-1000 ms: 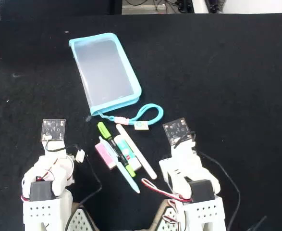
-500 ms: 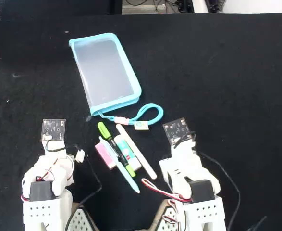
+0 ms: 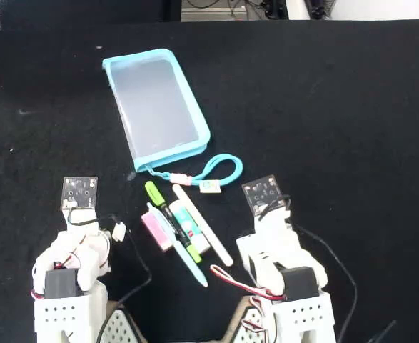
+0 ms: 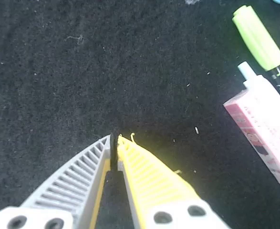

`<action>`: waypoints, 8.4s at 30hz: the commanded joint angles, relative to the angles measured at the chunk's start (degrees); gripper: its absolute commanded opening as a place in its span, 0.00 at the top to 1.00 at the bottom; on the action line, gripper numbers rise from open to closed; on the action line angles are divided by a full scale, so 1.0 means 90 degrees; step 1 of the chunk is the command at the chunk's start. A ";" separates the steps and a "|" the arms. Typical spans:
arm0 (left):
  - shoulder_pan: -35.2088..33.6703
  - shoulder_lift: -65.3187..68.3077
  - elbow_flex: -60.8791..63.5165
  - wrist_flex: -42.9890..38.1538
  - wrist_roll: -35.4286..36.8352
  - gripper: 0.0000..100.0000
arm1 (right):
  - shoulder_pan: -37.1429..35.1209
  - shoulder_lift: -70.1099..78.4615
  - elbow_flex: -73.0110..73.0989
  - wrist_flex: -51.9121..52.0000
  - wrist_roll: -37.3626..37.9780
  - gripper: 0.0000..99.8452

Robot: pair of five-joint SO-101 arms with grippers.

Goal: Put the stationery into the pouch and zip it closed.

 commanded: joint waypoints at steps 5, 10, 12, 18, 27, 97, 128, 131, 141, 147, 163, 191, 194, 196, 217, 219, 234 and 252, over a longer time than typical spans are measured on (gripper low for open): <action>0.0054 -0.0010 0.0132 -0.0020 0.0039 0.96 | 0.0088 -0.0601 -0.0054 0.0039 -0.0029 0.99; 0.0054 -0.0010 0.0132 -0.0020 0.0039 0.96 | 0.0088 -0.0601 -0.0054 0.0039 -0.0029 0.99; 0.0054 -0.0010 0.0132 -0.0020 0.0039 0.96 | 0.0088 -0.0601 -0.0054 0.0039 -0.0029 0.99; 0.0190 -0.0010 0.0132 -0.0020 0.0039 0.96 | 0.0088 -0.0601 -0.0054 0.0039 -0.0029 0.99; 0.0874 -0.0010 0.0132 -0.0020 0.0029 0.96 | -0.0547 -0.0611 -0.0054 0.0029 -0.0059 0.99; -0.1353 1.0442 -0.7214 -0.2413 0.2755 0.78 | -0.3067 0.8376 -0.3873 -0.7111 -0.0303 0.70; -0.1392 1.0442 -0.7145 -0.2413 0.2725 0.78 | -0.2960 1.2840 -0.7585 -0.5333 0.1397 0.92; -0.1392 1.0442 -0.7145 -0.2413 0.2725 0.78 | -0.2852 1.2811 -0.7575 -0.5284 0.1788 0.98; -0.1304 1.0442 -0.7145 -0.2403 0.2716 0.78 | -0.2081 1.0515 -0.7487 -0.4024 0.1377 0.99; -0.0786 1.0432 -0.7233 -0.2061 0.2706 0.78 | -0.2042 0.9724 -0.7663 -0.3946 0.1377 0.99; -0.0024 0.5304 -0.5602 -0.1573 0.2305 0.78 | -0.2921 0.9265 -0.8933 -0.3399 0.1368 0.99; 0.1333 0.2002 -0.2759 -0.3751 0.1885 0.73 | -0.2930 0.9236 -0.8679 -0.3429 0.0772 0.99; 0.1324 0.2491 -0.2769 -0.3956 0.1670 0.73 | -0.2930 0.9236 -0.8679 -0.3409 0.0781 0.99; 0.1245 0.2950 -0.2935 -0.4122 0.1670 0.73 | -0.2930 0.9236 -0.8679 -0.3399 0.0781 0.99; 0.0933 0.5685 -0.4723 -0.3722 0.1797 0.73 | -0.3096 0.9226 -0.8484 -0.3448 0.0801 0.99; 0.0933 0.5656 -0.4703 -0.3722 0.1797 0.73 | -0.3096 0.9226 -0.8484 -0.3448 0.0801 0.99; 0.0650 0.5724 -0.4713 -0.4142 0.1856 0.73 | -0.3106 0.9236 -0.8474 -0.3438 0.0801 0.99; 0.1109 0.5665 -0.4313 -0.4591 0.1875 0.97 | -0.3096 0.9216 -0.8464 -0.3399 0.0801 0.99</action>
